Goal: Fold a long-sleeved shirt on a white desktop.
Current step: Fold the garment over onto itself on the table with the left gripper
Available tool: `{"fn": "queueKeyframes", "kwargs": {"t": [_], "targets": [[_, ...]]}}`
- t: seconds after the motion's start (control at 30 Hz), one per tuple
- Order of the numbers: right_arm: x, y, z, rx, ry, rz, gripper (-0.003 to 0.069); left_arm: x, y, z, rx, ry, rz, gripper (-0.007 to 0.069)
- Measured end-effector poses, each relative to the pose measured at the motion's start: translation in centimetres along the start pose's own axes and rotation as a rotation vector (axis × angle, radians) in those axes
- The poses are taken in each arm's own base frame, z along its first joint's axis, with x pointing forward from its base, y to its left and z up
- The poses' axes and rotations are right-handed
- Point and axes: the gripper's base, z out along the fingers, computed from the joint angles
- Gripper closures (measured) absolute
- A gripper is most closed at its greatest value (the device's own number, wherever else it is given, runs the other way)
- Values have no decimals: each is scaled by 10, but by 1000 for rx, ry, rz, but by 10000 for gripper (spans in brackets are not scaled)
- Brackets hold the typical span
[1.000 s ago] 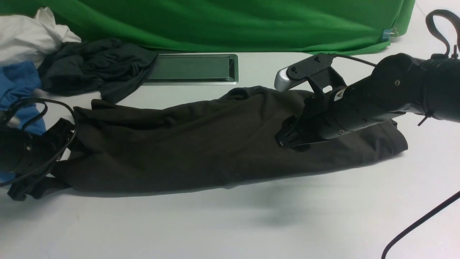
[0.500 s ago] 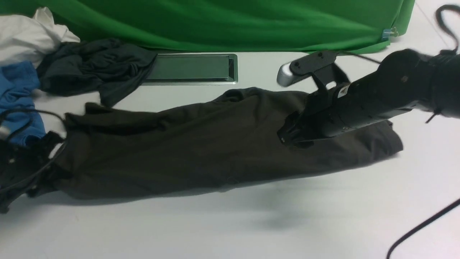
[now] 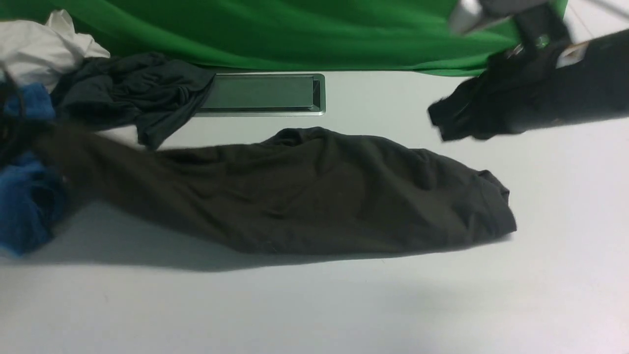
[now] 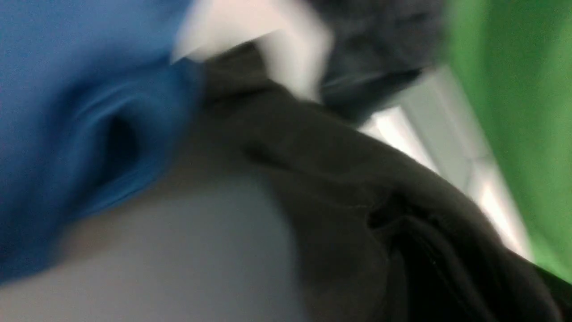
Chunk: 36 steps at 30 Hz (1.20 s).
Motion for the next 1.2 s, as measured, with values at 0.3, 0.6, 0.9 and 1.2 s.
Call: {"fn": "queueKeyframes", "kwargs": {"t": [0.3, 0.6, 0.9, 1.2], "targets": [[-12, 12, -65, 16, -178, -29, 629, 90, -194, 68, 414, 184, 356, 512], [-6, 22, -99, -1, -193, -62, 608, 342, -262, 183, 545, 632, 718, 495], [-1, 22, -100, 6, -136, -93, 576, 363, -270, 195, 570, 664, 761, 158], [-8, 20, -107, 41, -232, -77, 543, 250, -278, 155, 409, 626, 957, -68]]}}
